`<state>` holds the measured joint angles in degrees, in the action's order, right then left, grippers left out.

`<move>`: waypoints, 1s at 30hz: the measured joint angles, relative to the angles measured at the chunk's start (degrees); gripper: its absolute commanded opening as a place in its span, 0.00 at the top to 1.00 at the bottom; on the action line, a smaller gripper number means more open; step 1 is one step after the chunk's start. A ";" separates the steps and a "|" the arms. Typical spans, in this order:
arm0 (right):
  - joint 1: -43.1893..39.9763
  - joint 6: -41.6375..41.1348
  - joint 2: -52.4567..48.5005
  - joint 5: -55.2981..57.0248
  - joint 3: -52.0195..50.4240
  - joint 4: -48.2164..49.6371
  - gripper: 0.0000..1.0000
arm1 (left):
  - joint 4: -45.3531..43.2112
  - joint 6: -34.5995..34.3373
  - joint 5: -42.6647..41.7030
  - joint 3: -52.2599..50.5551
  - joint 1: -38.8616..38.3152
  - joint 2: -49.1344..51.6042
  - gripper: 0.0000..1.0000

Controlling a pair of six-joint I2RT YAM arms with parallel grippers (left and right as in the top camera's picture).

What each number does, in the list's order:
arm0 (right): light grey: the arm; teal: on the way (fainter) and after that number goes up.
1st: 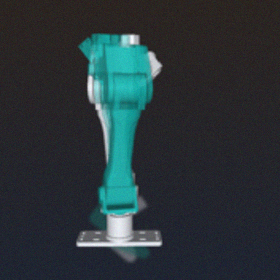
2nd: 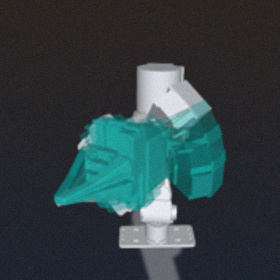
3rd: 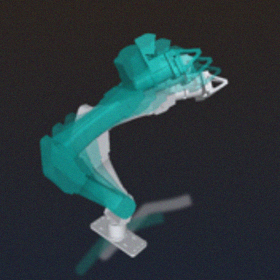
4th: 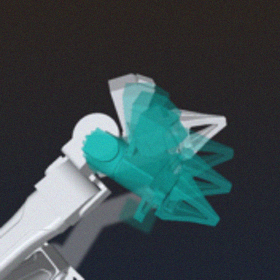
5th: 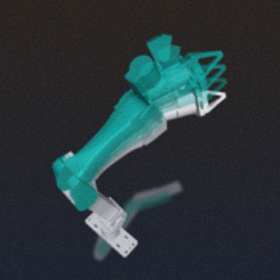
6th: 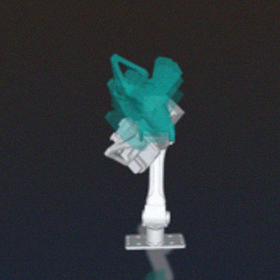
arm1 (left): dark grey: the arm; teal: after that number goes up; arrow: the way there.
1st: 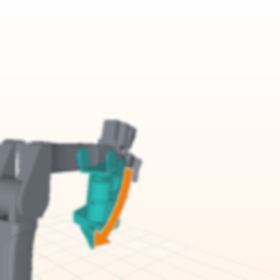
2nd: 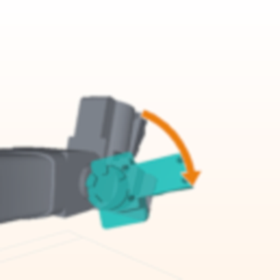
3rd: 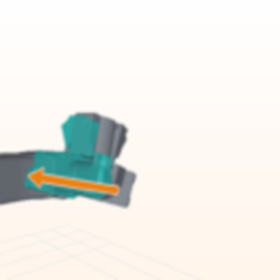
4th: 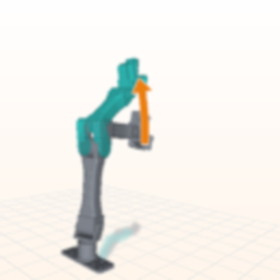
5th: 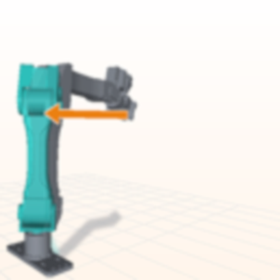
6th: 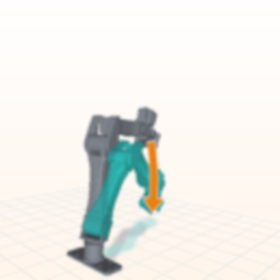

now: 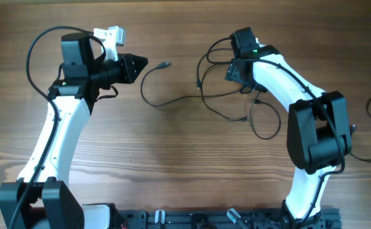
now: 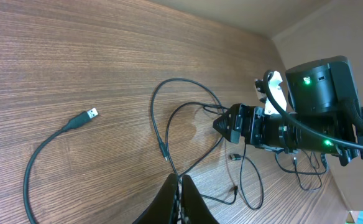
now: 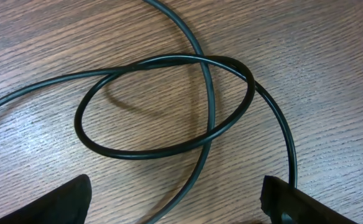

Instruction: Untangle cables

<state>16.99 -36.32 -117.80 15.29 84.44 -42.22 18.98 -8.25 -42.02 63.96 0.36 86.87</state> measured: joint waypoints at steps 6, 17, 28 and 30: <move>0.00 -0.48 -0.02 0.02 -0.28 0.24 0.12 | 0.66 0.00 -0.02 0.00 0.00 0.00 0.96; 0.00 -0.96 -0.09 0.00 -3.63 2.51 0.13 | 1.22 0.00 0.00 0.00 0.00 0.00 0.96; 0.00 -0.96 -0.26 0.00 -3.69 4.04 0.15 | 1.44 0.02 -0.02 0.00 0.00 0.00 0.75; 0.00 -0.96 -0.66 0.00 -3.69 4.20 0.15 | 1.42 0.04 -0.02 0.00 0.00 0.00 0.69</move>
<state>16.99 -37.28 -118.45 15.29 80.75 -38.02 20.40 -8.21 -42.04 63.96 0.36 86.87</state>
